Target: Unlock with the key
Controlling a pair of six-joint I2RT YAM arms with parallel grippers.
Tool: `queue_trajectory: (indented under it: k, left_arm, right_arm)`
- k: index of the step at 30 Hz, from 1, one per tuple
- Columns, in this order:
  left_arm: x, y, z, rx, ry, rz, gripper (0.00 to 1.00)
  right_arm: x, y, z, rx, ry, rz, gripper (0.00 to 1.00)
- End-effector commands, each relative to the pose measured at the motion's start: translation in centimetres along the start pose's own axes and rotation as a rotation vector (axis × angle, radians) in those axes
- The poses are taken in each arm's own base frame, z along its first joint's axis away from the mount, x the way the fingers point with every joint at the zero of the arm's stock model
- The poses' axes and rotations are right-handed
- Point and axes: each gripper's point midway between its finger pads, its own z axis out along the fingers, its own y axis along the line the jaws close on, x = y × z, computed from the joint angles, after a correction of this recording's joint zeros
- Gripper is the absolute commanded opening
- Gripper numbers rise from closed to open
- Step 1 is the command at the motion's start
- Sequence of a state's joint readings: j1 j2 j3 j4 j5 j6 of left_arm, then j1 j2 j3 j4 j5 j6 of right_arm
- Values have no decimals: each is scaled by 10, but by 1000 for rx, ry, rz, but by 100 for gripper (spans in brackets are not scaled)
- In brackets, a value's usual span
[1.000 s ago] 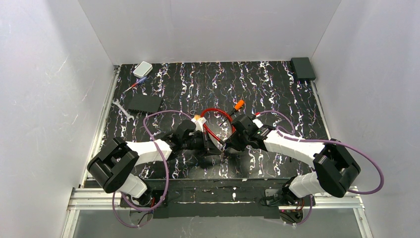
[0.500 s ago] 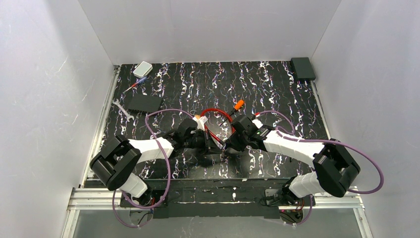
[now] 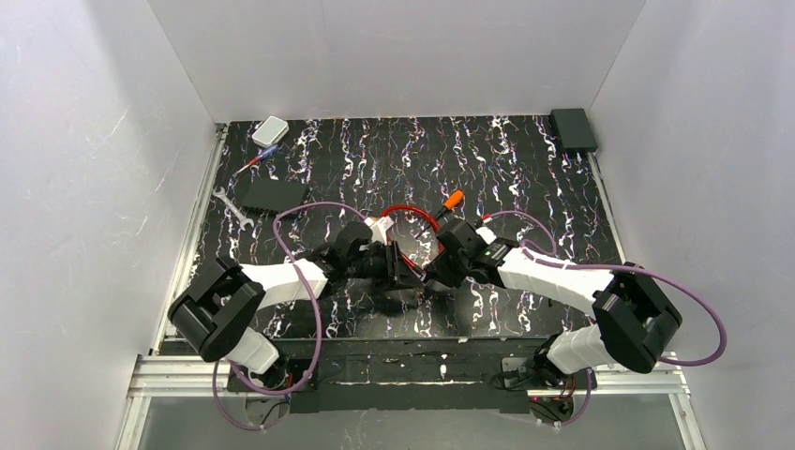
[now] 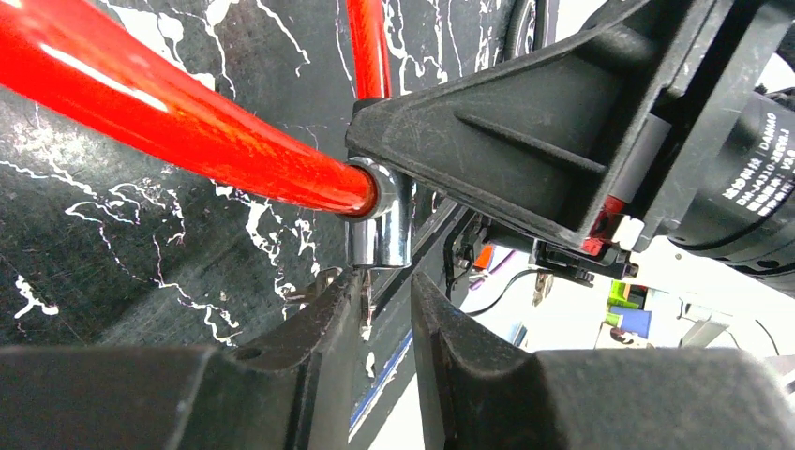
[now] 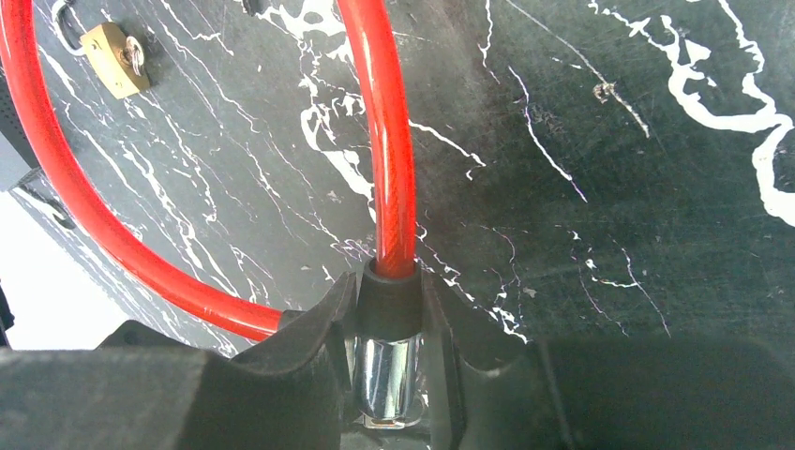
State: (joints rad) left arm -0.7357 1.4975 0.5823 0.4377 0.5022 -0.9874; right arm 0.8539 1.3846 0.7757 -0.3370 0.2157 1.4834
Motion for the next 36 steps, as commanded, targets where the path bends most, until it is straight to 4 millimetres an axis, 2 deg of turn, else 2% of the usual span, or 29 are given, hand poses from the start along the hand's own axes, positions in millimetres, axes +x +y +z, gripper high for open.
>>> queue_trajectory:
  k: [1,4,9,13,19,23,31,36]
  left_arm:
    - [-11,-11,-9,35,-58,70,26]
    - [-10,-14,-13,46,-61,88,30]
    - [-12,-18,-24,36,-86,130,50]
    - [-10,-10,-30,2,-98,140,54]
    - [-1,0,-30,-17,-76,118,47]
    - [1,2,-28,-18,-62,111,37]
    - [4,5,-21,-16,-32,91,26]
    - [6,9,-18,-23,-23,77,25]
  right_arm:
    - [3,25,-14,-80,9,4,1]
    - [3,24,-12,-75,7,3,1]
    - [2,24,-12,-70,3,4,1]
    - [0,24,-13,-69,-4,5,1]
    - [-1,25,-13,-69,-9,12,1]
    - [0,26,-12,-68,-3,14,1]
    - [1,27,-10,-65,2,12,1]
    - [0,27,-11,-66,0,13,1]
